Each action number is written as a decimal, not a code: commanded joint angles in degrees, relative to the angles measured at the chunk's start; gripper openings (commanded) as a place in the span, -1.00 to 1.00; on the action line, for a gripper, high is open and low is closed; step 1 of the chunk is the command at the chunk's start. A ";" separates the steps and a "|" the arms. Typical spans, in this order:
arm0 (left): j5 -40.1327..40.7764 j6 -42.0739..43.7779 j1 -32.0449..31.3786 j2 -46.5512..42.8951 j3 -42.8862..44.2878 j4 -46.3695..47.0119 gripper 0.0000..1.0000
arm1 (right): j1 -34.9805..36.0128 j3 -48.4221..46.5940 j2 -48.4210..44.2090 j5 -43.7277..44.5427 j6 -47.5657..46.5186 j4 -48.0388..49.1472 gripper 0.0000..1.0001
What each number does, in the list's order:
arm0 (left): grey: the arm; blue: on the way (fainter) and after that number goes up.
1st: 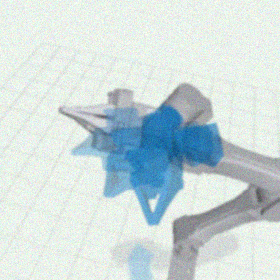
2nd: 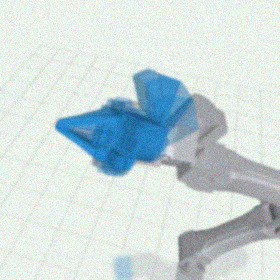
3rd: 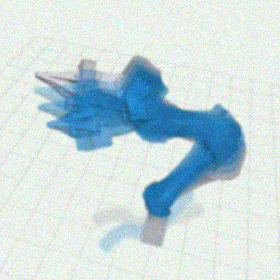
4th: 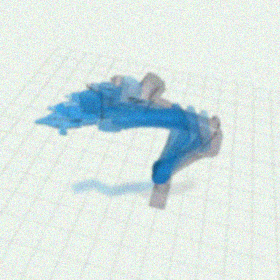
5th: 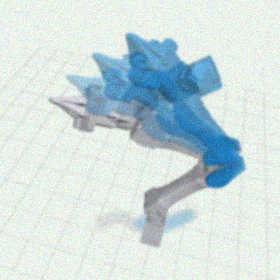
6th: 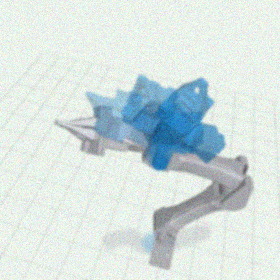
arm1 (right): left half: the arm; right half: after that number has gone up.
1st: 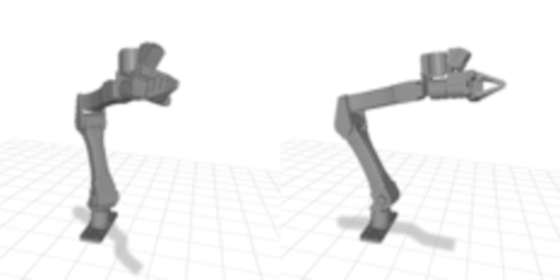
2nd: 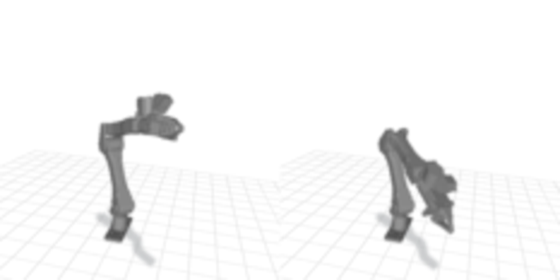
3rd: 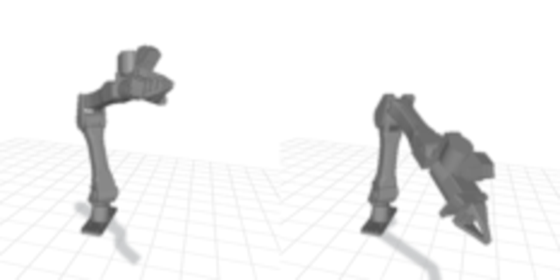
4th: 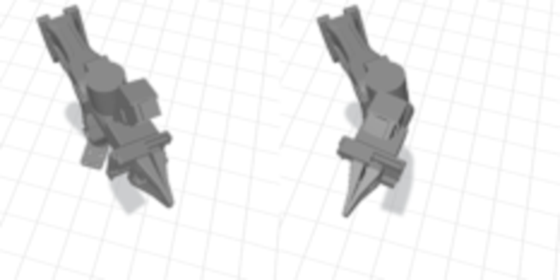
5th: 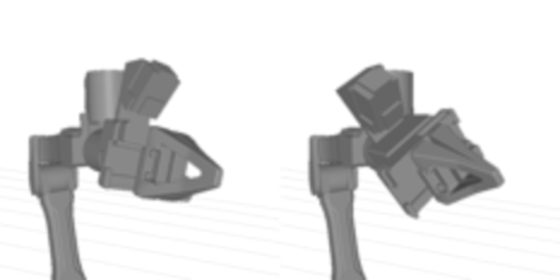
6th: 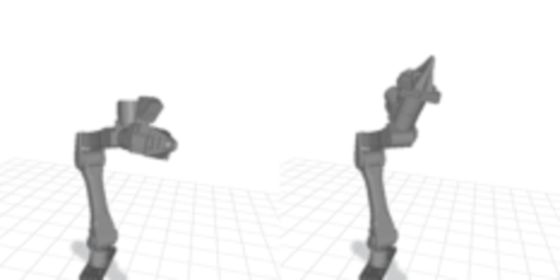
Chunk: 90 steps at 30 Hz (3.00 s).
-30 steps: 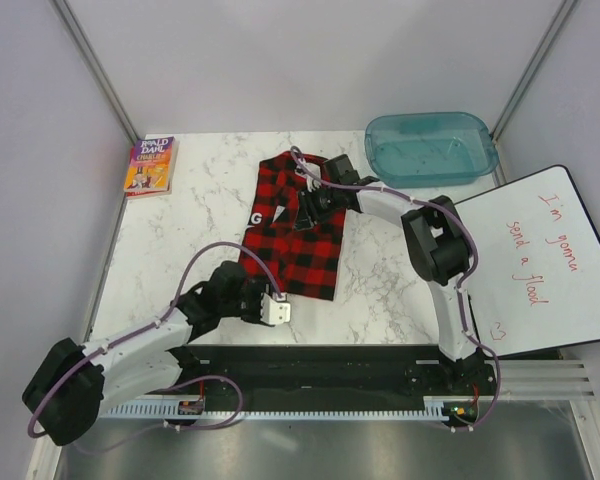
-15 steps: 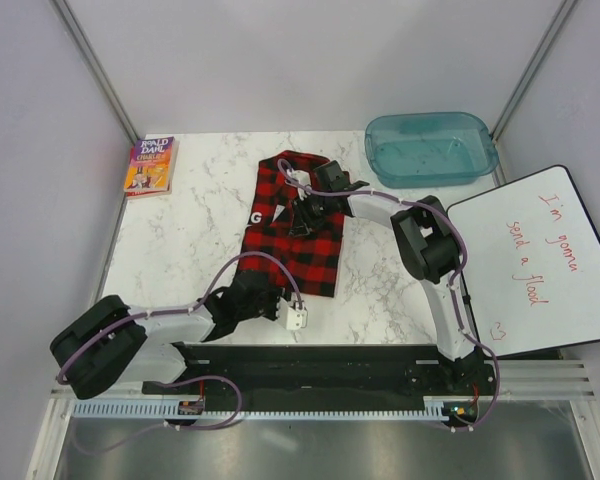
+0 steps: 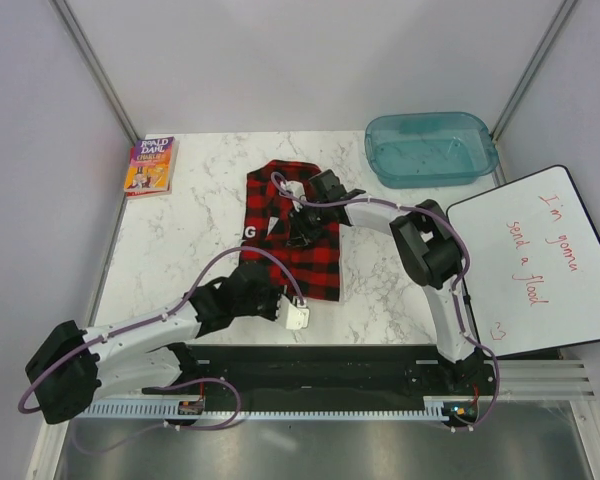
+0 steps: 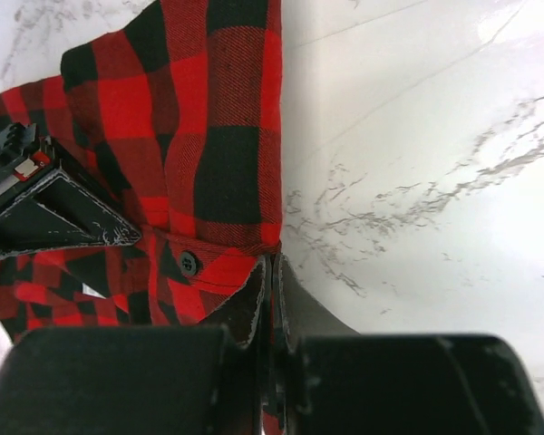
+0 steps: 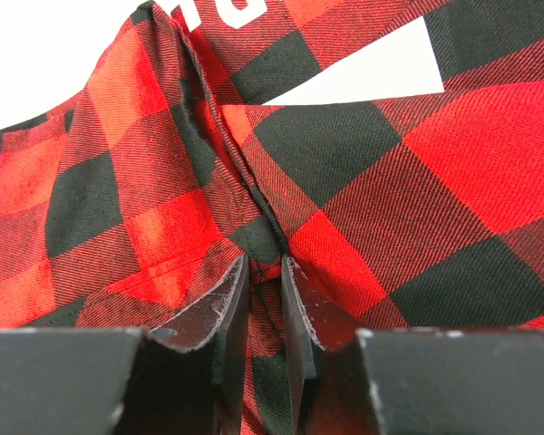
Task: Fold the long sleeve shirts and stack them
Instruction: Fold the shirt
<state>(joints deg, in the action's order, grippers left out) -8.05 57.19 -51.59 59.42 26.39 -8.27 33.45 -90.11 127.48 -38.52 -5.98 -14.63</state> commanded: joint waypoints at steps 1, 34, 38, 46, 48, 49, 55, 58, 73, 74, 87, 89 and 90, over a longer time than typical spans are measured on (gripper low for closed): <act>-4.43 -6.73 -0.61 -0.88 4.72 -10.71 -0.97 | 1.61 4.32 -2.58 1.08 -2.46 -3.12 -0.46; -33.07 -4.99 11.85 23.36 48.92 -48.76 -0.96 | -7.08 -26.87 12.60 4.42 -6.59 -5.94 -0.23; -33.08 -1.04 16.52 31.87 55.77 -50.17 -0.97 | -6.91 -25.56 13.32 2.58 -6.94 -5.41 -0.31; -29.74 3.37 24.16 44.63 65.53 -48.24 -0.96 | -6.91 -19.33 10.16 0.47 -8.70 -5.40 -0.60; -28.69 4.07 25.13 48.23 68.17 -47.89 -0.96 | -6.91 -18.71 9.81 -0.06 -9.05 -5.41 -0.68; -28.51 4.51 25.92 49.29 68.87 -47.63 -0.96 | -6.91 -18.36 9.54 -0.24 -9.14 -5.49 -0.73; -26.31 6.27 27.77 54.21 68.97 -42.02 -0.96 | -6.91 -18.18 9.37 -0.94 -9.93 -5.84 -1.00; -25.43 6.09 28.04 55.71 67.05 -37.63 -0.96 | -6.82 -18.26 9.28 -1.47 -10.72 -6.63 -1.00; -27.36 7.06 25.05 49.49 49.03 -33.66 -0.96 | -5.85 -4.49 0.06 -4.63 -11.78 -9.62 -1.00; -27.71 6.19 24.18 48.61 47.02 -33.56 -0.97 | -5.77 -3.42 -0.82 -4.81 -11.78 -9.71 -1.00; -30.53 4.07 21.53 37.97 40.84 -33.56 -0.96 | -10.07 -12.02 -3.12 -10.84 0.52 -10.33 -0.56; -30.62 3.98 21.53 37.70 41.72 -33.56 -0.96 | -9.99 -12.29 -2.33 -13.85 2.45 -10.33 -0.61; -30.44 3.90 21.53 37.79 41.98 -33.56 -0.96 | -9.90 -12.55 -1.98 -16.56 2.90 -10.41 -0.63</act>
<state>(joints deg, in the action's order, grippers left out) -36.34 62.61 -30.09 99.90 66.78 -41.58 23.64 -99.92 126.67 -45.91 -8.03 -25.56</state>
